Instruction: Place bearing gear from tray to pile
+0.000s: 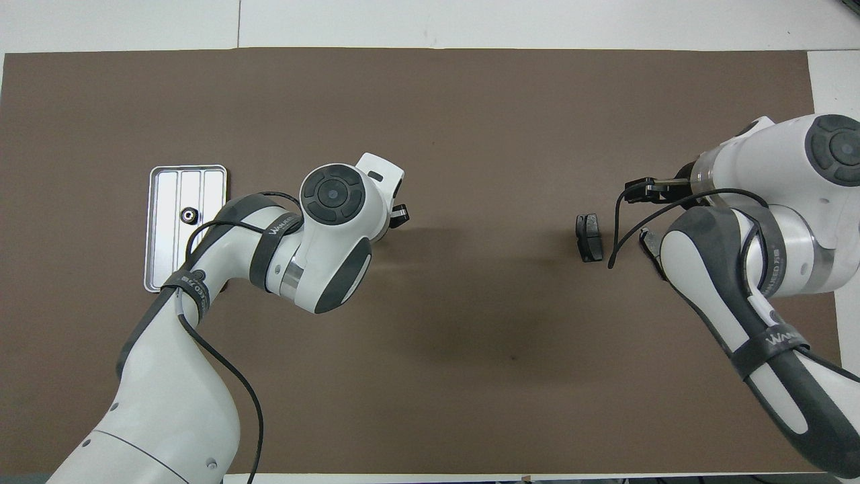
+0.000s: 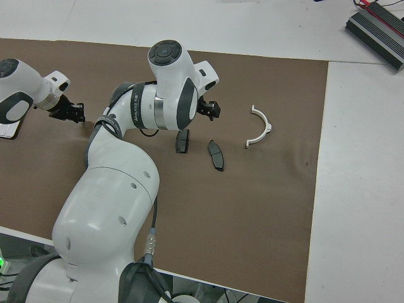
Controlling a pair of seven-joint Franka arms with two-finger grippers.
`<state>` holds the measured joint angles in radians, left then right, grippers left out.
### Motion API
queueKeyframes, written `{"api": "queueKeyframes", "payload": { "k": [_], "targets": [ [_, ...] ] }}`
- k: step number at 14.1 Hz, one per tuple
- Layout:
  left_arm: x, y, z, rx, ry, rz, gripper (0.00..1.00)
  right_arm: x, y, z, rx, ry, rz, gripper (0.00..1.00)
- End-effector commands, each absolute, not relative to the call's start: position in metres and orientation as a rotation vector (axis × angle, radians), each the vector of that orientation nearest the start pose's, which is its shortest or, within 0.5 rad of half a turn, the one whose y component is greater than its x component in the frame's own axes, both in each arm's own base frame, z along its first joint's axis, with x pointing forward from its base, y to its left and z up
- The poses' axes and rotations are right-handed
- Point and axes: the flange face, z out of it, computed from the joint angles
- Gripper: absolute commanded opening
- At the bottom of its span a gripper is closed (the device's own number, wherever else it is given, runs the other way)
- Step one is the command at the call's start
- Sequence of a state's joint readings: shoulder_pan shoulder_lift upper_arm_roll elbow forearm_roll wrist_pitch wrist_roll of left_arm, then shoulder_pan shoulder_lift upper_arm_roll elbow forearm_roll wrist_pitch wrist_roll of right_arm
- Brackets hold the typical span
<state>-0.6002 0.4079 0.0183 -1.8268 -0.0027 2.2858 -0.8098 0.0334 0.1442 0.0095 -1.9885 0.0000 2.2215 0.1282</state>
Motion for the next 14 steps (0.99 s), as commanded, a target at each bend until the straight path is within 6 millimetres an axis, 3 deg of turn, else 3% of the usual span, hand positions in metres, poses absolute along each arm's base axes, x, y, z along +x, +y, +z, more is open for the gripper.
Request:
{"api": "queueKeyframes", "payload": {
  "k": [1, 11, 12, 13, 14],
  "targets": [
    [0.538, -0.373, 0.311, -3.112, -0.368, -0.071, 0.00, 0.593, 0.025, 0.401, -3.127, 0.158, -0.156, 1.00],
    [0.525, -0.367, 0.289, -3.107, -0.355, -0.132, 0.00, 0.591, 0.030, 0.400, -3.130, 0.149, -0.134, 1.00],
    [0.525, -0.367, 0.289, -3.108, -0.355, -0.133, 0.09, 0.591, 0.030, 0.400, -3.128, 0.150, -0.134, 1.00],
    [0.526, -0.366, 0.289, -3.107, -0.354, -0.134, 0.48, 0.591, 0.030, 0.400, -3.126, 0.153, -0.134, 1.00],
    [0.526, -0.365, 0.289, -3.099, -0.331, -0.141, 0.96, 0.591, 0.030, 0.400, -3.126, 0.153, -0.134, 1.00]
  ]
}}
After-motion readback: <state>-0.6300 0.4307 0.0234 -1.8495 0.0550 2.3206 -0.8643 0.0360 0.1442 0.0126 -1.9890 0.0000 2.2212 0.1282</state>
